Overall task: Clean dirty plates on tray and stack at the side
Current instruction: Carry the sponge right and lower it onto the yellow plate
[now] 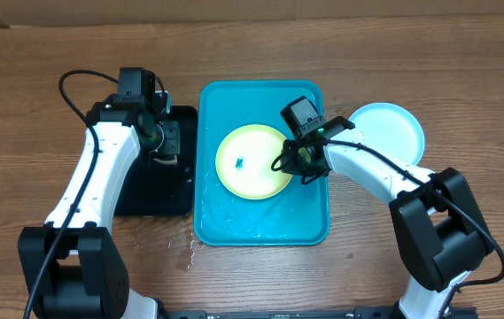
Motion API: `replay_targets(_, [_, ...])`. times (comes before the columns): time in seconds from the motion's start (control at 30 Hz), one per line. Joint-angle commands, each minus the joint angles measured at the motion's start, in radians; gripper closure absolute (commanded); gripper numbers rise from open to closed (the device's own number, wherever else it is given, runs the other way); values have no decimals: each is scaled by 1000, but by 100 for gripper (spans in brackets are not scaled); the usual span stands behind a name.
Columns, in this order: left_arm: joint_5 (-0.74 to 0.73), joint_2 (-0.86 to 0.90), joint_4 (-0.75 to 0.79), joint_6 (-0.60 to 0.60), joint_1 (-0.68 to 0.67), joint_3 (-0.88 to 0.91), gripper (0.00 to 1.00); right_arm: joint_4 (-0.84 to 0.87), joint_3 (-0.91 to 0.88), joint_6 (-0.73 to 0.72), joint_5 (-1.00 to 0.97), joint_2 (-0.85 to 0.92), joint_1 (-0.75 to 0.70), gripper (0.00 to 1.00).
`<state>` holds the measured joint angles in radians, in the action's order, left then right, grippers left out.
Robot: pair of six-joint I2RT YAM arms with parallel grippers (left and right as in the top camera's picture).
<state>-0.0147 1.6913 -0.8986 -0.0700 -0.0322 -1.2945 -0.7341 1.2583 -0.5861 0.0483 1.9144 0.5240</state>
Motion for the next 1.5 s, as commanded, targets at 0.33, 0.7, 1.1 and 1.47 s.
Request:
replay_targets(0.33, [-299, 17, 3, -103, -199, -80, 96, -7, 11, 14, 59, 9, -2, 95])
replay_targets(0.7, [-233, 138, 14, -117, -296, -77, 96, -19, 11, 14, 67, 9, -2, 91])
replay_targets(1.1, [-214, 169, 14, -117, -296, -77, 96, -23, 11, 15, 74, 9, 2, 68])
replay_targets(1.47, [-213, 169, 14, -117, -296, -77, 96, -23, 11, 14, 69, 9, 25, 79])
